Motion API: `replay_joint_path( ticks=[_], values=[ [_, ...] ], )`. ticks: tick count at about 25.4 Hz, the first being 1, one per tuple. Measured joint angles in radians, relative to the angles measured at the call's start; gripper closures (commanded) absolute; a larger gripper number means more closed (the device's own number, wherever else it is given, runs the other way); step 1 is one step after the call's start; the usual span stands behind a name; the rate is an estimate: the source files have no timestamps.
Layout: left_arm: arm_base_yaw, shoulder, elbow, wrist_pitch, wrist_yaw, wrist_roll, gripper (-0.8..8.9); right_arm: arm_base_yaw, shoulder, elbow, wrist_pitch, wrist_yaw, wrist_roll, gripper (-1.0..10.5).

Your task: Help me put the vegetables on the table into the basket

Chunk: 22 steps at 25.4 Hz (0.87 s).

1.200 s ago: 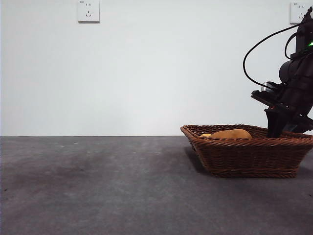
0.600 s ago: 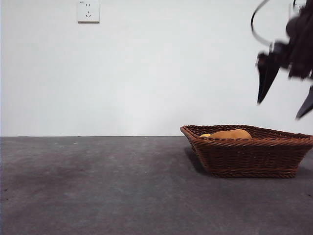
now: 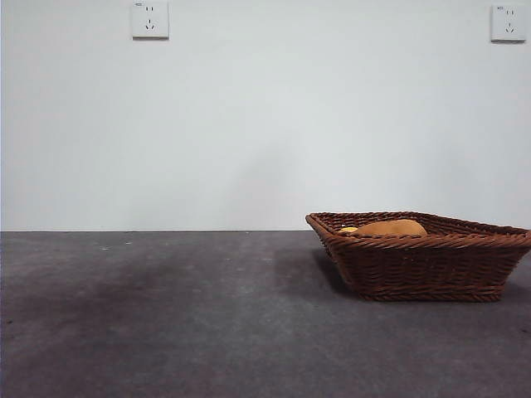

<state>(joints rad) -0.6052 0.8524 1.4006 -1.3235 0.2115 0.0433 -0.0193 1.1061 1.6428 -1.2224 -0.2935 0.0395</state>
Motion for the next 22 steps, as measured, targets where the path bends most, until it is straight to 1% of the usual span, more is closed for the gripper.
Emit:
replay_joint_path(
  ticks=[4,5,8,12,15,22],
  values=[
    [0.000,-0.002,0.000,0.000,0.000,0.003,8.18,0.000,-0.177,0.000,-0.130,0.101,0.002,9.6],
    [0.000,-0.002,0.000,0.000,0.000,0.003,8.18,0.000,-0.208,0.001,-0.132,0.118,0.002,9.6],
    [0.000,-0.002,0.000,0.000,0.000,-0.003,8.18,0.000,-0.262,0.001,-0.132,0.123,0.002,9.5],
    [0.000,0.002,0.000,0.000,0.000,-0.031,8.17,0.000,-0.304,0.001,-0.132,0.123,0.003,9.5],
    [0.000,0.024,0.000,0.000,0.000,-0.077,8.17,0.000,-0.288,0.001,-0.132,0.123,0.009,9.5],
    [0.000,0.105,0.000,0.000,0.000,-0.097,8.17,0.000,-0.224,0.001,-0.132,0.123,0.010,9.5]
  ],
)
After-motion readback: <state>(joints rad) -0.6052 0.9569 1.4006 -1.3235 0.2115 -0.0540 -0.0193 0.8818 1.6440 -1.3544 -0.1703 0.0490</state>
